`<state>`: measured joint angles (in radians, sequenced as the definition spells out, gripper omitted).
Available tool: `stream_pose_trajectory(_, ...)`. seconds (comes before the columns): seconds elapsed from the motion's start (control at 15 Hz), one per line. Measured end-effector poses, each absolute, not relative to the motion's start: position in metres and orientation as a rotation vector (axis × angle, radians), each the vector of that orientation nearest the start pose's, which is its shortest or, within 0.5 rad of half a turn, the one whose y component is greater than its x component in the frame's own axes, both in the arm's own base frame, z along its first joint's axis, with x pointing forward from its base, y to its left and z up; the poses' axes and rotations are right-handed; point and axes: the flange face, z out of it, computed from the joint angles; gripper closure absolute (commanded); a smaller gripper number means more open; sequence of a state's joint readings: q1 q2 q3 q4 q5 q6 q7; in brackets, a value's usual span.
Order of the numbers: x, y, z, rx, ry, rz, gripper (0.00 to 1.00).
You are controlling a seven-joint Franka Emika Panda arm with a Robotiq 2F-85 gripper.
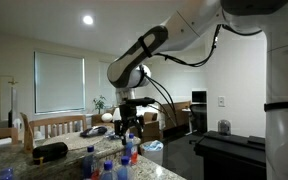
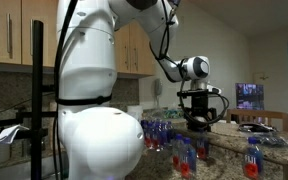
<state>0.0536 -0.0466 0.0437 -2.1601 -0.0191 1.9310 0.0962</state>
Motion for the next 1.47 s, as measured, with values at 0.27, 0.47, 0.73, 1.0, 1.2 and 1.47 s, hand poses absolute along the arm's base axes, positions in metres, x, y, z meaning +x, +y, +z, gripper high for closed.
stream_pose_trajectory(0.27,0.500,0.060,0.402,-3.144,-0.020,0.316,0.00)
stream_pose_trajectory(0.47,0.500,0.063,0.401,-3.140,0.018,0.293,0.00)
stream_pose_trajectory(0.73,0.500,0.063,0.400,-3.141,0.019,0.292,0.00)
stream_pose_trajectory(1.0,0.501,0.064,0.397,-3.141,0.021,0.267,0.00)
stream_pose_trajectory(1.2,0.499,0.064,0.386,-3.143,0.079,0.220,0.00)
stream_pose_trajectory(1.47,0.490,0.071,0.373,-3.147,0.084,0.212,0.00)
